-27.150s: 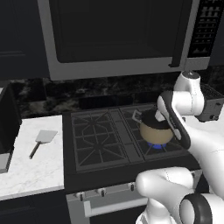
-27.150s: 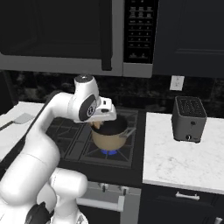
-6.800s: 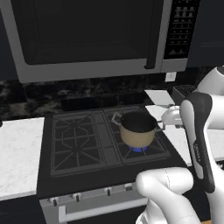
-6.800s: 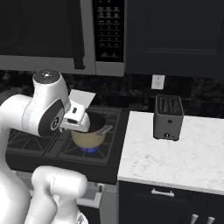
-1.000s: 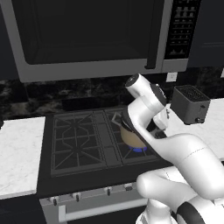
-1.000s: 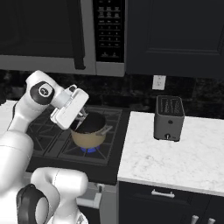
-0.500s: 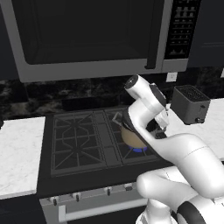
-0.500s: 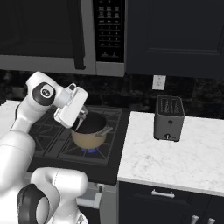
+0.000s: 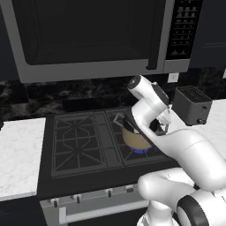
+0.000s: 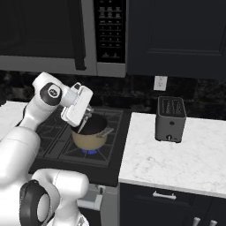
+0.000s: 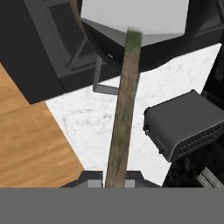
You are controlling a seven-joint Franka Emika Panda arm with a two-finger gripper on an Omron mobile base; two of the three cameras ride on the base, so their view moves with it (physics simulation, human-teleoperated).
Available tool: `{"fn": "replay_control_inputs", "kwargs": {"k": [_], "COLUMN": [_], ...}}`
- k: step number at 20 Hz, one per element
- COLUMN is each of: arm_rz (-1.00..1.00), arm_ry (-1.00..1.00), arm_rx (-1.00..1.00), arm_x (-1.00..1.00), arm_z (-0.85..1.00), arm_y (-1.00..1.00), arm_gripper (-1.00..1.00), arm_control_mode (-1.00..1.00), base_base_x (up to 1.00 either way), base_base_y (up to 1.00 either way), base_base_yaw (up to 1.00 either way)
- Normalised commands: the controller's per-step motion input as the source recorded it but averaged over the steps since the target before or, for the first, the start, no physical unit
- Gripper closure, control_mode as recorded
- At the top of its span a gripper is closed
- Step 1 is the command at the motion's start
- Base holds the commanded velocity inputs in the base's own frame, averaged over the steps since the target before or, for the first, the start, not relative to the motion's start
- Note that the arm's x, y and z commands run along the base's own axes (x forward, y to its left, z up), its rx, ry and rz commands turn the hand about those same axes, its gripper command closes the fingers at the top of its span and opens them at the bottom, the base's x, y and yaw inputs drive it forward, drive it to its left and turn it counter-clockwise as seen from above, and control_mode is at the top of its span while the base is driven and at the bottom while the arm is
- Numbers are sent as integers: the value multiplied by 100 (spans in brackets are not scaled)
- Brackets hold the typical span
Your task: Put the mushroom and sweet potato in the pot. Retrieve the spatula and lightly stir the vegetables in the pot.
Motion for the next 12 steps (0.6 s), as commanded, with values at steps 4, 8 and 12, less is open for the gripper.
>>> {"fn": "replay_control_inputs", "kwargs": {"k": [4, 8, 12], "arm_rz": [0, 0, 0], "arm_ry": [-6, -2, -5], "arm_rx": [-5, -8, -8], "arm_x": [42, 35, 25], "arm_z": [-8, -14, -17], "arm_y": [-2, 0, 0], "arm_gripper": [100, 100, 100], "arm_control_mode": [-100, -100, -100], "base_base_x": [0, 0, 0], "base_base_y": [0, 0, 0], "base_base_yaw": [0, 0, 0]}}
